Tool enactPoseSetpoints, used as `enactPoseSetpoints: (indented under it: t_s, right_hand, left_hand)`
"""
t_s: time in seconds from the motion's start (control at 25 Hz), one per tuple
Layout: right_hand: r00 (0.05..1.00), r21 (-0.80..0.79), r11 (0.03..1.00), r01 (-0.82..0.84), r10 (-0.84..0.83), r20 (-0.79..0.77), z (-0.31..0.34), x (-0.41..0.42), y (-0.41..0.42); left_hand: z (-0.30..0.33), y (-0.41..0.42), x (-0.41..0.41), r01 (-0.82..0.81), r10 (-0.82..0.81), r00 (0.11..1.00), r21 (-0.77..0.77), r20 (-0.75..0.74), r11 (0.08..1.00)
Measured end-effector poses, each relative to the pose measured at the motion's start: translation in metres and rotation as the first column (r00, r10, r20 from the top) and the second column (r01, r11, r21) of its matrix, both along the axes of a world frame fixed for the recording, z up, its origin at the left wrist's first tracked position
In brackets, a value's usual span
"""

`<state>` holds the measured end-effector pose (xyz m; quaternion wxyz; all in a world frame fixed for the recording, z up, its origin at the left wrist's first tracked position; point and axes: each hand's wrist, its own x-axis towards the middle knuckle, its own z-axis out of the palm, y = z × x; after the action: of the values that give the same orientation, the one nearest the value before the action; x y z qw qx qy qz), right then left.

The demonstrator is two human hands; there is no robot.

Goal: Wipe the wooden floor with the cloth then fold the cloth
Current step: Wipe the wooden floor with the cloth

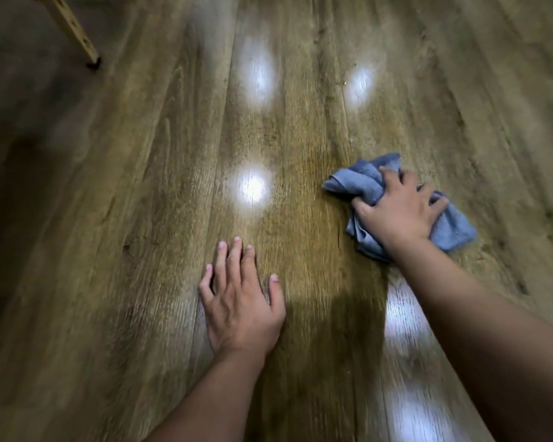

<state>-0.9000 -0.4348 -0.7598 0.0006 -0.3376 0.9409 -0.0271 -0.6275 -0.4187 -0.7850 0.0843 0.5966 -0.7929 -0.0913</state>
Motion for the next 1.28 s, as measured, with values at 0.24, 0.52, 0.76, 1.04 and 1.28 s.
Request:
enactPoseSetpoints:
  t_s: [0.24,0.52,0.76,1.04,1.28]
  right_hand:
    - [0.977,0.005,0.977,-0.214,0.214,0.012,0.004,0.043,0.006]
    - [0.973,-0.001,0.974,-0.226,0.226,0.035,0.008,0.101,0.127]
    - [0.986,-0.022,0.988,-0.153,0.154,0.070,0.008,0.149,0.284]
    - [0.999,0.019,0.999,0.035,-0.036,0.036,0.012,0.108,0.382]
    - [0.972,-0.003,0.972,0.236,-0.236,-0.006,0.012,0.039,0.474]
  left_hand:
    - [-0.001,0.000,0.001,-0.011,0.010,1.000,-0.011,-0.010,1.000]
    - [-0.004,0.001,-0.001,-0.002,-0.002,0.999,-0.086,-0.051,0.996]
    - [0.005,-0.002,-0.003,0.038,-0.040,0.996,0.023,0.076,0.999]
    - [0.030,0.123,-0.091,0.573,-0.561,0.811,0.034,-0.166,0.819]
    - [0.009,0.188,-0.163,0.483,-0.471,0.872,0.084,-0.133,0.871]
